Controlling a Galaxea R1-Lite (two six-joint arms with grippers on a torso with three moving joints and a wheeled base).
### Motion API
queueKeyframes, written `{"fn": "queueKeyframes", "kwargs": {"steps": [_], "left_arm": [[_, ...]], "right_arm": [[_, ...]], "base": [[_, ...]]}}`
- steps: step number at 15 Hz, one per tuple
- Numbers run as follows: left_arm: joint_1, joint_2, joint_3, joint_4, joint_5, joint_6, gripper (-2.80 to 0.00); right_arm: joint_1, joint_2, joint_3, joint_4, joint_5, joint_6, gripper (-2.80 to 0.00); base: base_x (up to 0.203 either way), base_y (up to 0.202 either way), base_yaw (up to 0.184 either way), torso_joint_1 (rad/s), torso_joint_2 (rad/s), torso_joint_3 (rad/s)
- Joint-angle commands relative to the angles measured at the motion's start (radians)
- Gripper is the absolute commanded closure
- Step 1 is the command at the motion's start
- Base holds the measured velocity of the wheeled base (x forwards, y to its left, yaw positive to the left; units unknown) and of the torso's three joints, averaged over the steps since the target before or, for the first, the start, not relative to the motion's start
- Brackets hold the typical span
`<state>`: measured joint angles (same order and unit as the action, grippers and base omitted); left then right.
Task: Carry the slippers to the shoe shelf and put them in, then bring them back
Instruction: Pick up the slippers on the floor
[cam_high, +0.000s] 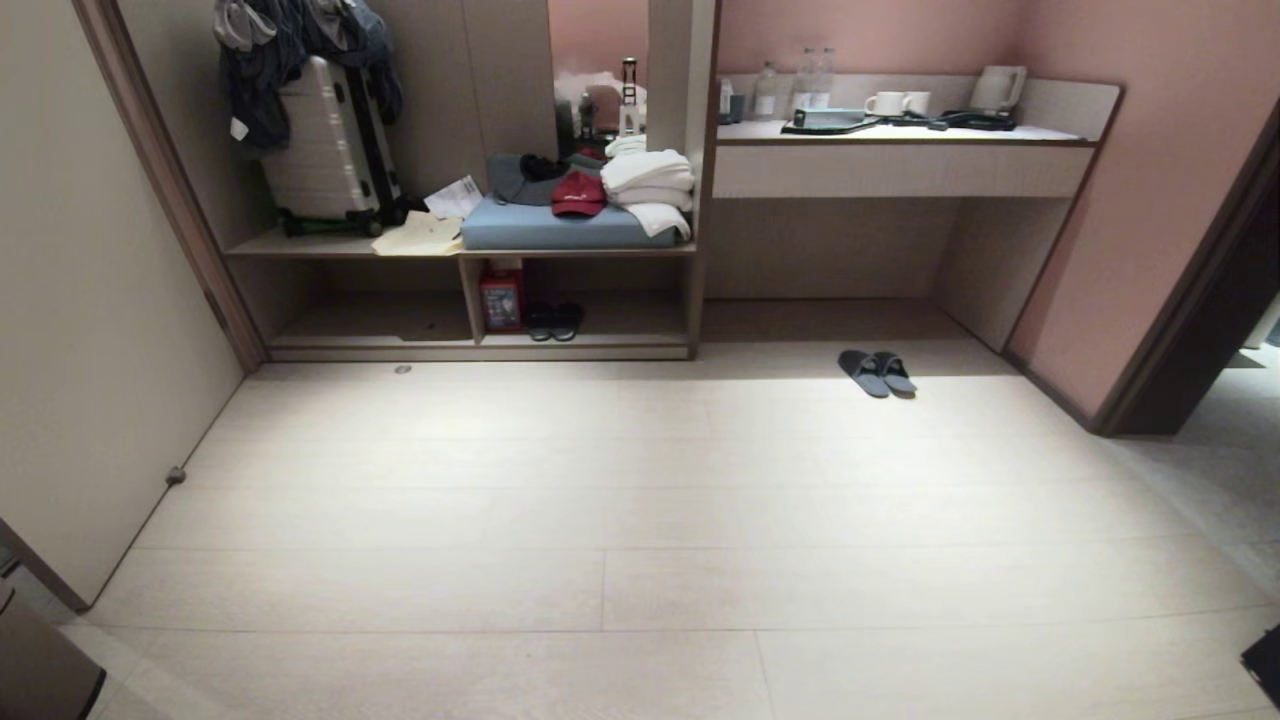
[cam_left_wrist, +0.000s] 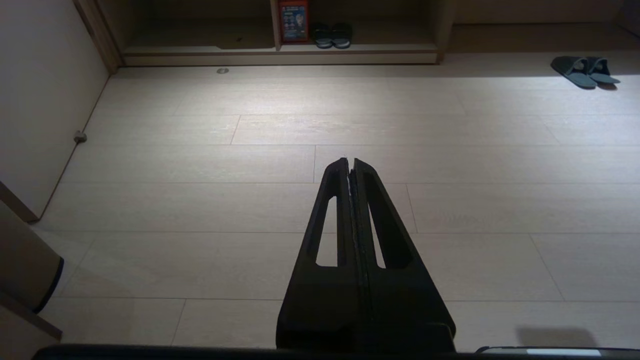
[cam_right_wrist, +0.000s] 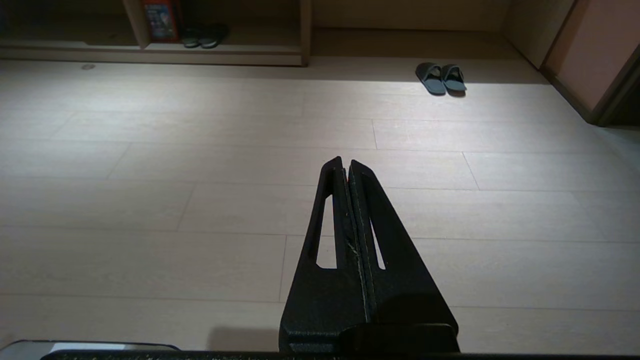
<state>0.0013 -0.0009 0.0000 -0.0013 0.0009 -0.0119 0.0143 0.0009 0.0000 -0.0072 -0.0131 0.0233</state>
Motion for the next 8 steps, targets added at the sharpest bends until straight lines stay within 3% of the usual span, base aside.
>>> {"fn": "queueKeyframes", "kwargs": {"steps": [1,8], "left_arm": [[-0.001,0.001,0.000,0.000,0.001,0.000,0.00],[0.000,0.001,0.000,0.000,0.001,0.001,0.00]], "right_arm": [[0.001,0.000,0.000,0.000,-0.001,0.000,0.00],[0.000,0.001,0.000,0.000,-0.001,0.000,0.00]], "base": [[0.000,0.000,0.000,0.000,0.00,0.000],[0.000,0.000,0.000,0.000,0.00,0.000]]}}
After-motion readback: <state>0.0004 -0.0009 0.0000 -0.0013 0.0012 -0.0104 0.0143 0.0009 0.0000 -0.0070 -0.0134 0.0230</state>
